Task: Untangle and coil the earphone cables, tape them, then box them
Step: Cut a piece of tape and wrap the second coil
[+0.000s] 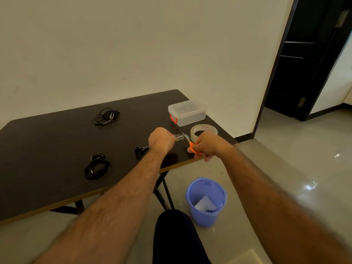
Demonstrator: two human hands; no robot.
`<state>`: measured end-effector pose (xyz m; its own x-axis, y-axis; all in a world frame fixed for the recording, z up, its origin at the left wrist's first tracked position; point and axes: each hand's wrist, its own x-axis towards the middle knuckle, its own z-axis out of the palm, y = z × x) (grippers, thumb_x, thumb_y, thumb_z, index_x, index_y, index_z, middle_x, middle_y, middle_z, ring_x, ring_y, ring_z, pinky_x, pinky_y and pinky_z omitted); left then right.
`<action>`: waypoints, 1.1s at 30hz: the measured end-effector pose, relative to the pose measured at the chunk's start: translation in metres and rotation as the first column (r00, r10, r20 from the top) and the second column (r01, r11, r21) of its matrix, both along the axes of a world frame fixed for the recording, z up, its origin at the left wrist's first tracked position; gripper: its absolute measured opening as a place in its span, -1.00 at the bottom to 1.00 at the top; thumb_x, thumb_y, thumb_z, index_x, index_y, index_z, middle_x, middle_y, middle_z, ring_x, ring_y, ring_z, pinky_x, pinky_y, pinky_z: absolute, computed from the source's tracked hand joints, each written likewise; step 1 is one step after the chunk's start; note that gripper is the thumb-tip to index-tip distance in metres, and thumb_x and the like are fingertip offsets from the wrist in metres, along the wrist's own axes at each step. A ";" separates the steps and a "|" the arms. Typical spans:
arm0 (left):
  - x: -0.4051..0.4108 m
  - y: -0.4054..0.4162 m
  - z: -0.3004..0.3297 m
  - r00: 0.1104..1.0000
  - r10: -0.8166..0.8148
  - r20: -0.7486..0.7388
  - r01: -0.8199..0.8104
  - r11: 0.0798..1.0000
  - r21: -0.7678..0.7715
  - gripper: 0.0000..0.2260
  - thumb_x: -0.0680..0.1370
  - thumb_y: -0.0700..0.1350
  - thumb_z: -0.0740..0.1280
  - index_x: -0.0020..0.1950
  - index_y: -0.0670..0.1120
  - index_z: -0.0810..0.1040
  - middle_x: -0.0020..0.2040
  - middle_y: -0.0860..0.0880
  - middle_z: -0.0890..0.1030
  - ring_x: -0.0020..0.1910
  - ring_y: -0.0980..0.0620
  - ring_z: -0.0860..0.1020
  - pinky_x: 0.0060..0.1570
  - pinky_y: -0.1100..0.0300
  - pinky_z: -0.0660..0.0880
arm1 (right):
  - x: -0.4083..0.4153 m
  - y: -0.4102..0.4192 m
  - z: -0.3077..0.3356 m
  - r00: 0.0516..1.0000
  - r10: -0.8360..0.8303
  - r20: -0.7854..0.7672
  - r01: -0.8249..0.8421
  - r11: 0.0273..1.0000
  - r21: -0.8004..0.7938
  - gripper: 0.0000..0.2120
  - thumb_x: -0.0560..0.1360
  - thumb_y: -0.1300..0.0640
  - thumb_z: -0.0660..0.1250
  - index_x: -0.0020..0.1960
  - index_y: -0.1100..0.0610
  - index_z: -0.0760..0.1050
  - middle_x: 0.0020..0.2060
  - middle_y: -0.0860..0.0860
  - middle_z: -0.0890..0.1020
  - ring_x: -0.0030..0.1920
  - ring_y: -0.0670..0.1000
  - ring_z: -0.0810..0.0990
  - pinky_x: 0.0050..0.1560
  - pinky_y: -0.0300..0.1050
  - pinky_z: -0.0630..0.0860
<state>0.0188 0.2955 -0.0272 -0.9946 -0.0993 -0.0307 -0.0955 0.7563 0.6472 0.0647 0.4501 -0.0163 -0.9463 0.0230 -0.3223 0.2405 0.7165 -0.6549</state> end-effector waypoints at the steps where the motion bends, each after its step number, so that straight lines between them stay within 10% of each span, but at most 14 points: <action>1: 0.001 0.000 0.001 1.000 -0.001 -0.004 0.001 1.000 -0.021 -0.86 0.55 -0.06 0.39 0.00 -0.09 0.67 -0.12 -0.07 0.65 -0.13 0.02 0.61 -0.26 0.19 0.49 | -0.002 -0.001 0.001 1.000 -0.008 0.015 0.007 0.998 0.057 -0.72 0.55 -0.01 0.37 0.08 0.20 0.62 -0.09 0.08 0.68 -0.14 0.00 0.62 -0.04 -0.14 0.62; 8: 0.005 0.000 0.002 1.000 0.008 0.012 -0.008 0.999 -0.035 -0.84 0.55 -0.06 0.39 0.04 -0.10 0.67 -0.07 -0.07 0.65 -0.10 0.02 0.60 -0.15 0.16 0.52 | -0.006 -0.006 0.014 0.998 -0.054 -0.008 0.052 0.887 0.459 -0.40 0.47 -0.06 0.46 0.39 0.18 0.40 0.19 0.14 0.59 0.16 0.13 0.62 0.29 0.06 0.51; 14: 0.005 -0.001 0.002 0.999 -0.033 0.041 0.026 0.983 0.180 -0.91 0.54 -0.11 0.40 -0.02 -0.11 0.66 -0.04 -0.10 0.64 -0.04 -0.01 0.60 0.09 0.02 0.59 | -0.010 -0.011 0.016 0.997 -0.071 -0.024 0.073 0.863 0.499 -0.40 0.49 0.04 0.46 0.44 0.14 0.34 0.29 0.13 0.50 0.29 0.13 0.49 0.35 0.05 0.43; 24: 0.012 -0.020 0.013 0.987 -0.154 0.049 0.130 0.936 0.328 -0.95 0.57 -0.16 0.37 -0.08 -0.03 0.60 -0.06 -0.05 0.63 -0.18 0.08 0.50 -0.15 0.16 0.45 | -0.015 -0.013 0.022 0.999 -0.039 0.025 0.017 0.817 0.576 -0.40 0.51 0.06 0.44 0.47 0.15 0.31 0.34 0.14 0.46 0.32 0.15 0.46 0.35 0.06 0.40; 33: 0.024 -0.057 0.027 0.986 -0.159 0.041 0.135 0.927 0.349 -0.94 0.55 -0.15 0.41 -0.11 -0.01 0.62 -0.08 -0.04 0.67 -0.30 0.15 0.48 -0.41 0.29 0.33 | -0.021 -0.008 0.020 0.998 -0.049 0.045 0.014 0.814 0.581 -0.71 0.47 0.09 0.48 0.06 0.14 0.42 -0.26 0.06 0.61 -0.24 0.00 0.67 0.10 -0.02 0.62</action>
<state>0.0429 0.2384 -0.0001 -0.9917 0.0764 -0.1037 -0.0523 0.4973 0.8660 0.0437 0.4419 0.0040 -0.9230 0.2520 -0.2909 0.2925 0.9505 -0.1048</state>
